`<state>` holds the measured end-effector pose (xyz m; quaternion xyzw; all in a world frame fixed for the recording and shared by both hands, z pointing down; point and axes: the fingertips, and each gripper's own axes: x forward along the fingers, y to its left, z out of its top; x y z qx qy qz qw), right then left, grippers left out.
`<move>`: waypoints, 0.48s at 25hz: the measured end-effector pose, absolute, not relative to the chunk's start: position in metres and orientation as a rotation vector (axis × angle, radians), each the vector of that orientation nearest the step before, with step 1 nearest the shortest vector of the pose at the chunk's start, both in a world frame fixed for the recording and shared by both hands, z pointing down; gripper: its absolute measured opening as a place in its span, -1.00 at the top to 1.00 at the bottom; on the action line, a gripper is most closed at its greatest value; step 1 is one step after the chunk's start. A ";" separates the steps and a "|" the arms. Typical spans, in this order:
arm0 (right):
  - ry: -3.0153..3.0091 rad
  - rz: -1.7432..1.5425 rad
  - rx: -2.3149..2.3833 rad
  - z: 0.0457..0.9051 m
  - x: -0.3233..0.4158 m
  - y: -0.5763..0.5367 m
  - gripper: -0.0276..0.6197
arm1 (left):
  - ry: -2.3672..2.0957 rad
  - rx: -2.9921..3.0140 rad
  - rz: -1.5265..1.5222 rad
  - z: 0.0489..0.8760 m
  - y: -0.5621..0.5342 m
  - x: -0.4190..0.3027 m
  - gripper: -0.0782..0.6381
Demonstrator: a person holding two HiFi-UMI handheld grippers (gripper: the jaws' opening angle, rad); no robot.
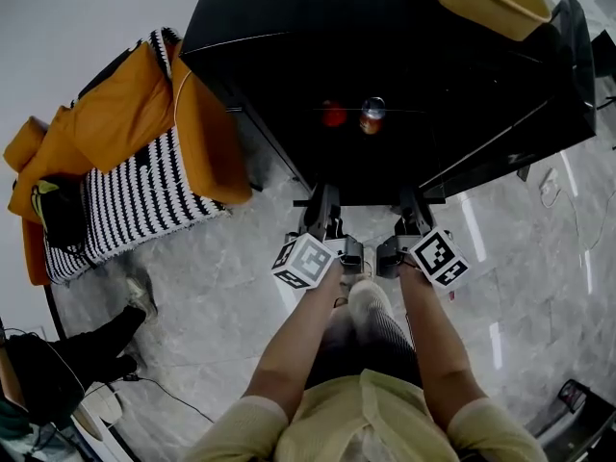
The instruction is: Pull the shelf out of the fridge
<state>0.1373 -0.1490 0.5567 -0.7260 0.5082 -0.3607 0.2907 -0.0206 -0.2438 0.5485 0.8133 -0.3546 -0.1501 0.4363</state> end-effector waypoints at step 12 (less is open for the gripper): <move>1.403 -0.875 -1.959 0.526 0.129 -0.135 0.51 | -0.845 2.065 -0.407 0.522 -0.232 -0.028 0.50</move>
